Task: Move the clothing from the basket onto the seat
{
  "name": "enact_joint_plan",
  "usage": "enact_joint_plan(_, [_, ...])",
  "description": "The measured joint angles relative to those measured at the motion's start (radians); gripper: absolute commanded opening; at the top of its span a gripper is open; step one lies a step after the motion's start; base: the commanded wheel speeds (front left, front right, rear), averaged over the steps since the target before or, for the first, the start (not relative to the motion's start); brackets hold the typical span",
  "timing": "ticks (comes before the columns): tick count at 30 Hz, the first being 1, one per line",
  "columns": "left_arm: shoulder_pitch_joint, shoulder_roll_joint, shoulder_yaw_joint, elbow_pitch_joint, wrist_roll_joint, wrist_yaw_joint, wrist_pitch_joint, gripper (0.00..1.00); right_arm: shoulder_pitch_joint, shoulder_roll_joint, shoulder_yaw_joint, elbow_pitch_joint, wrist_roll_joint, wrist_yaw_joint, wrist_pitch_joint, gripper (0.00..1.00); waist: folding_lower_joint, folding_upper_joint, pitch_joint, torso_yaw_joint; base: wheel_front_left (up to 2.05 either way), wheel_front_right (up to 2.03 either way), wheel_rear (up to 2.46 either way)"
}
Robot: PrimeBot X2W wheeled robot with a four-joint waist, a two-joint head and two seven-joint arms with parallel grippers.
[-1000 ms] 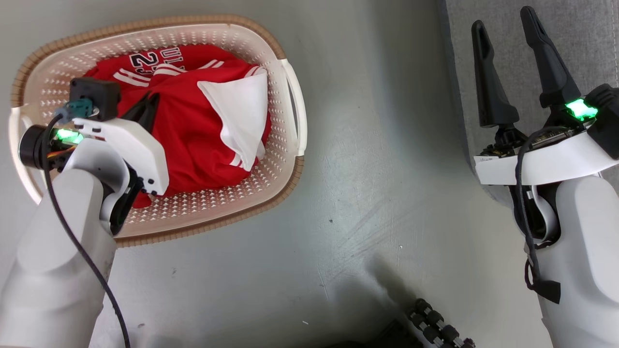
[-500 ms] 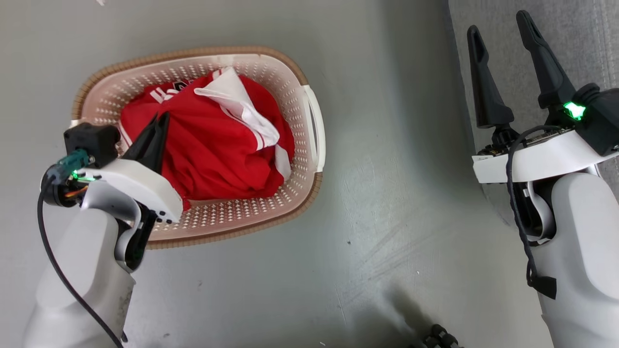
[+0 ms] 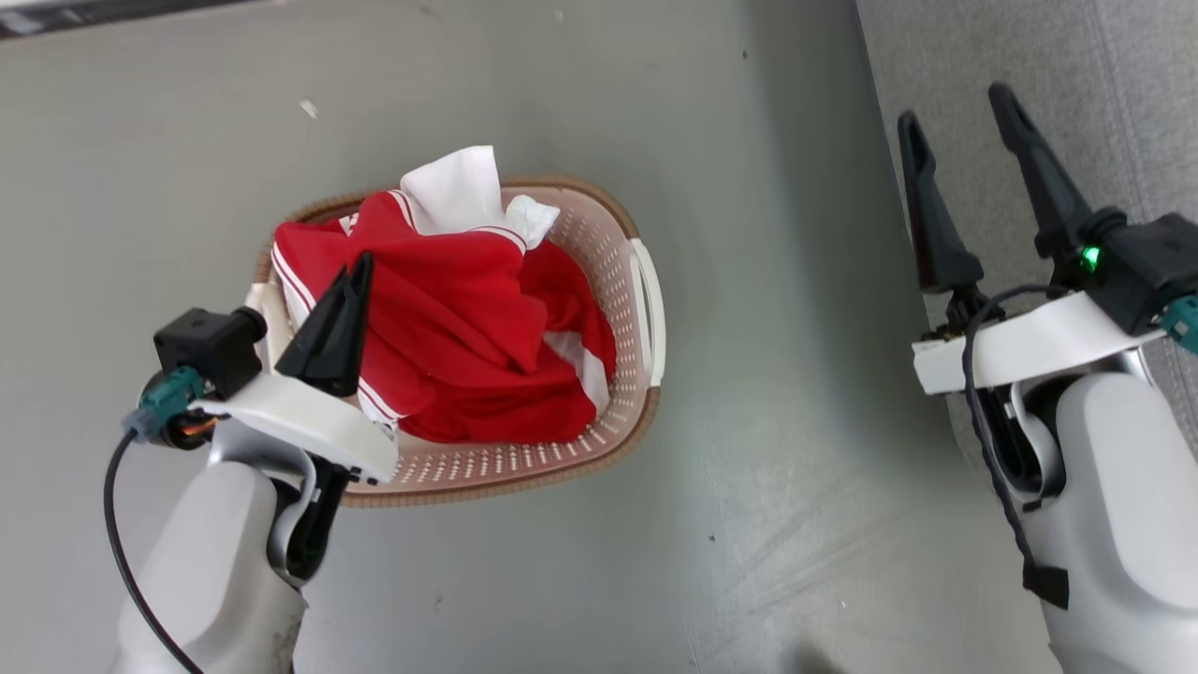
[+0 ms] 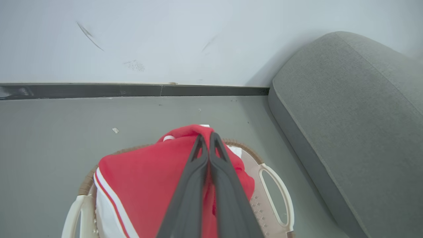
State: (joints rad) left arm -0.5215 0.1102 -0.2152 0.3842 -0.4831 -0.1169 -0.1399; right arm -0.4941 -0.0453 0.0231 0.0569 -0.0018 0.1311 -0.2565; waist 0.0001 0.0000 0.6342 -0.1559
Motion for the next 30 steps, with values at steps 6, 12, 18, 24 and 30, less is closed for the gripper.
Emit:
enact_joint_plan(6, [0.047, -0.012, -0.02, -0.036, -0.012, 0.0, -0.033, 0.0, 0.058, -0.009, -0.002, 0.021, -0.009, 0.0, 0.0, 1.0, 0.0, 0.0, -0.081, 0.027, 0.0, 0.0, 0.0])
enact_joint_plan(12, [0.086, -0.018, -0.045, -0.075, -0.021, -0.001, -0.042, 0.0, 0.118, -0.023, 0.019, 0.043, -0.016, 0.0, 0.0, 1.0, 0.0, 0.0, -0.168, 0.055, 0.0, 0.0, 0.0])
enact_joint_plan(18, [0.139, -0.019, -0.073, -0.096, -0.035, -0.002, -0.035, 0.0, 0.179, -0.032, 0.079, 0.059, -0.018, 0.0, 0.0, 1.0, 0.0, 0.0, -0.27, 0.086, 0.0, 0.0, 0.0])
enact_joint_plan(24, [0.167, -0.018, -0.103, -0.127, -0.036, -0.002, -0.002, 0.0, 0.23, -0.033, 0.198, 0.08, -0.019, 0.0, 0.0, 1.0, -0.0001, 0.0, -0.354, 0.11, 0.0, 0.0, 0.0])
enact_joint_plan(30, [0.197, -0.02, -0.141, -0.161, -0.036, -0.002, 0.035, 0.0, 0.252, -0.038, 0.315, 0.094, -0.019, 0.0, 0.0, 1.0, 0.0, 0.0, -0.43, 0.132, 0.0, 0.0, 0.0])
